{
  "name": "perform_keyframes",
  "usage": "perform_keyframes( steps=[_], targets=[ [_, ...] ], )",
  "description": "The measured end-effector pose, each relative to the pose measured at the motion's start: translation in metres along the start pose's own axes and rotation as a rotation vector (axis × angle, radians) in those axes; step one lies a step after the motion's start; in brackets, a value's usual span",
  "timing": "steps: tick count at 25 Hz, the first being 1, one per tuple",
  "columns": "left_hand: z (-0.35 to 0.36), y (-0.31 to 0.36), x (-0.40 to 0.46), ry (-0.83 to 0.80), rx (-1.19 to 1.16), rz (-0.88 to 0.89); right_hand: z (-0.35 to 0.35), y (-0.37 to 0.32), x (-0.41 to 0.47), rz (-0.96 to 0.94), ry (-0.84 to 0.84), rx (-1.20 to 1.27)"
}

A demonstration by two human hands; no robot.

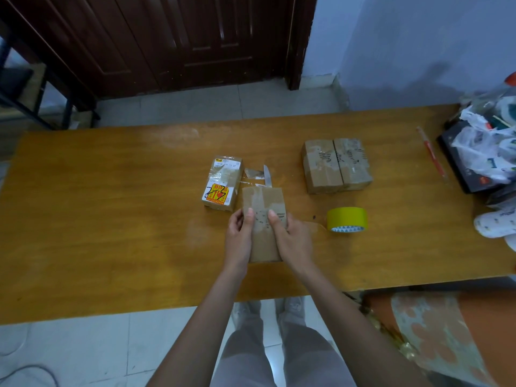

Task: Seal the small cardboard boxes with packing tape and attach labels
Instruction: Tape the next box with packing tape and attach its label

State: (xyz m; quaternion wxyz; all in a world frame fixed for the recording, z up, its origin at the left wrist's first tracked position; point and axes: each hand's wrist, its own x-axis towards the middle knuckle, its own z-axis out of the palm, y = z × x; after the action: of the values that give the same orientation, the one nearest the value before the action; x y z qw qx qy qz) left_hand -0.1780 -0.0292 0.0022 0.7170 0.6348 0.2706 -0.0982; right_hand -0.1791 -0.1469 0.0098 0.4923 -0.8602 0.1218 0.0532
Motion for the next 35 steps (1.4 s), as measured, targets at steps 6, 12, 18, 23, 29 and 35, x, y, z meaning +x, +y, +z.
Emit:
perform_keyframes(
  steps=[6, 12, 18, 23, 29, 35],
  targets=[
    [-0.007, -0.008, 0.002, -0.027, 0.059, -0.023, -0.002, 0.012, 0.005, 0.033, -0.124, 0.040],
    [-0.013, -0.021, 0.008, -0.072, 0.187, -0.043, -0.008, 0.026, 0.008, 0.151, -0.249, 0.068],
    [-0.037, -0.040, 0.022, 0.010, 0.402, -0.097, -0.066, 0.047, 0.030, -0.172, 0.066, -0.408],
    [-0.036, -0.056, 0.029, 0.153, 0.723, -0.013, -0.115, 0.066, 0.063, -0.206, 0.217, -0.811],
    [-0.030, -0.056, 0.034, 0.217, 0.732, -0.014, -0.107, 0.089, 0.070, -0.032, -0.079, -1.027],
    [-0.020, -0.053, 0.038, 0.230, 0.706, -0.062, -0.100, 0.071, 0.066, 0.063, -0.065, -0.485]
  ],
)
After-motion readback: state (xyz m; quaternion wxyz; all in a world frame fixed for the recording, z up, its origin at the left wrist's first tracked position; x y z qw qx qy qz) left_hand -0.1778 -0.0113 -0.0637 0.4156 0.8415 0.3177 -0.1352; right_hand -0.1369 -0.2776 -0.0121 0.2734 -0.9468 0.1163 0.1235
